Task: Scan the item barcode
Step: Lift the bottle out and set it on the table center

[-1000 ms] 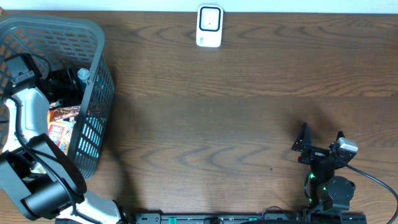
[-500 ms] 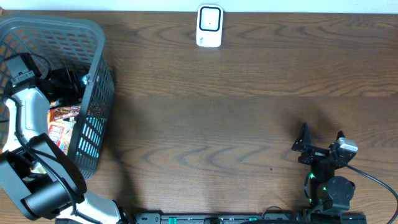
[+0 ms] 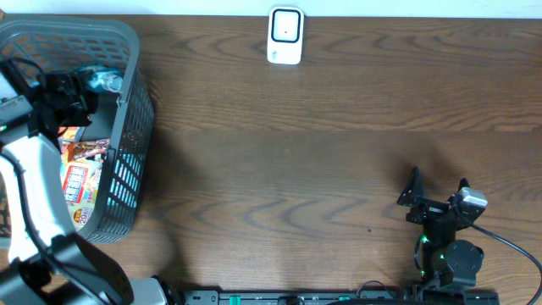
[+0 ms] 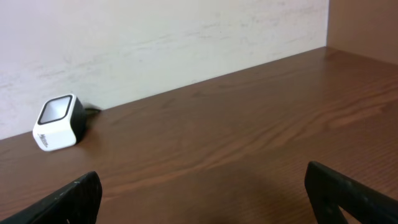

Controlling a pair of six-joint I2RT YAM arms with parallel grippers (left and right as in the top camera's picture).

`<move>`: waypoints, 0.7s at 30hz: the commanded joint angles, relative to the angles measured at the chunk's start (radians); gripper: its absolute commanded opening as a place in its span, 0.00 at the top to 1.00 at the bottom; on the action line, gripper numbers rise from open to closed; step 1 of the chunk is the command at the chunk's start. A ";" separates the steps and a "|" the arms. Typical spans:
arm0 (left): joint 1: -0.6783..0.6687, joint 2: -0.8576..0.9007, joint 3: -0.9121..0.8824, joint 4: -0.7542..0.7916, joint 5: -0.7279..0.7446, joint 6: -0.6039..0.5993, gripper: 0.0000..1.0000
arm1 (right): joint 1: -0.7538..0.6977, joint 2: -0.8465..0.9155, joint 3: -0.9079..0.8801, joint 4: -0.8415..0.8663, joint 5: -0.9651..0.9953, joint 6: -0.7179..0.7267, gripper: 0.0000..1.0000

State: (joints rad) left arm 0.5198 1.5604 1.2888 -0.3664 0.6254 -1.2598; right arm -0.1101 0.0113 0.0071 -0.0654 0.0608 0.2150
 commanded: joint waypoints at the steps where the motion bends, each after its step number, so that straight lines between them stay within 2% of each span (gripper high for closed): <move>1: 0.007 -0.034 0.018 0.009 -0.004 0.009 0.73 | -0.002 -0.006 -0.002 -0.003 0.008 -0.014 0.01; 5: 0.007 -0.067 0.018 0.043 -0.005 0.009 0.73 | -0.002 -0.006 -0.002 -0.003 0.008 -0.014 0.01; 13: 0.004 -0.212 0.018 0.253 -0.005 0.050 0.73 | -0.002 -0.006 -0.002 -0.003 0.008 -0.014 0.01; 21: -0.098 -0.257 0.018 0.264 -0.006 0.052 0.73 | -0.002 -0.006 -0.002 -0.003 0.008 -0.014 0.01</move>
State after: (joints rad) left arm 0.4759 1.2976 1.2854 -0.1181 0.6003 -1.2297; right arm -0.1101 0.0113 0.0071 -0.0654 0.0605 0.2150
